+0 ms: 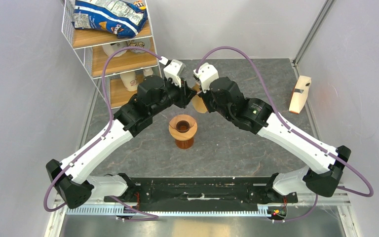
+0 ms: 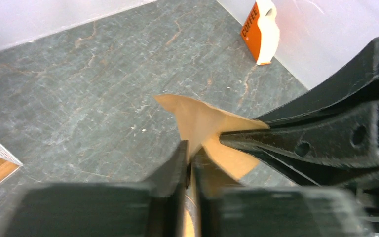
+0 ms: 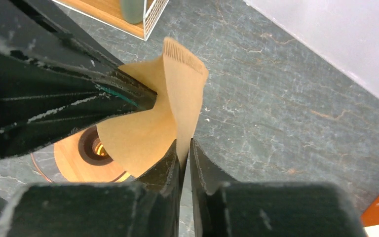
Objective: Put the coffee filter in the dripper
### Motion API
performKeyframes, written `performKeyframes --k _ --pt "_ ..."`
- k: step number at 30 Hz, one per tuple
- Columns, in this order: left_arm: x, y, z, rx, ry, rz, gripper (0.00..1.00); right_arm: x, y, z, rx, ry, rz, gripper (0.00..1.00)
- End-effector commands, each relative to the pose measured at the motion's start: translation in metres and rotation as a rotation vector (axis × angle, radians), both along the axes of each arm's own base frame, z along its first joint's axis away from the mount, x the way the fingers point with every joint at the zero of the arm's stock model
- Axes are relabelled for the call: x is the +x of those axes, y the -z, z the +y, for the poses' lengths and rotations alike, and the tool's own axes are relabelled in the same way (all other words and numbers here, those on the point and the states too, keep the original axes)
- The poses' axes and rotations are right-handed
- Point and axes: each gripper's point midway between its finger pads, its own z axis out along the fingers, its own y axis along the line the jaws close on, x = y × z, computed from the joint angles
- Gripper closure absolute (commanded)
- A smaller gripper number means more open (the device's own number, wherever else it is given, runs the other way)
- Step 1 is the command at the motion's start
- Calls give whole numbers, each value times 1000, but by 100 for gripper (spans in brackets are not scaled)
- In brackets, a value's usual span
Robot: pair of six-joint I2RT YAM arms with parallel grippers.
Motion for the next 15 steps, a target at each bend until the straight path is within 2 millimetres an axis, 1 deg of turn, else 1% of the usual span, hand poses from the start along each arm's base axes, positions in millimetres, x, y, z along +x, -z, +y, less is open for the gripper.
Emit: performKeyframes --k 1,3,5,7,10,12,15 --pt "3 -29 0 -86 -18 -18 98 4 -38 1 79 19 -81 70" --pt "-1 -34 -3 -168 11 30 98 10 -42 -7 75 69 -113 59" --pt "0 -40 -3 -259 12 88 98 15 -48 -17 83 130 -155 49" --pt "2 -46 -1 -337 15 128 98 18 -48 -23 86 164 -180 44" --pt "5 -51 2 -407 18 176 98 16 -52 -28 121 175 -198 41" --pt "7 -52 3 -434 10 201 98 16 -51 -26 138 167 -206 43" --pt "5 -58 1 -469 28 221 98 18 -45 -21 133 160 -198 45"
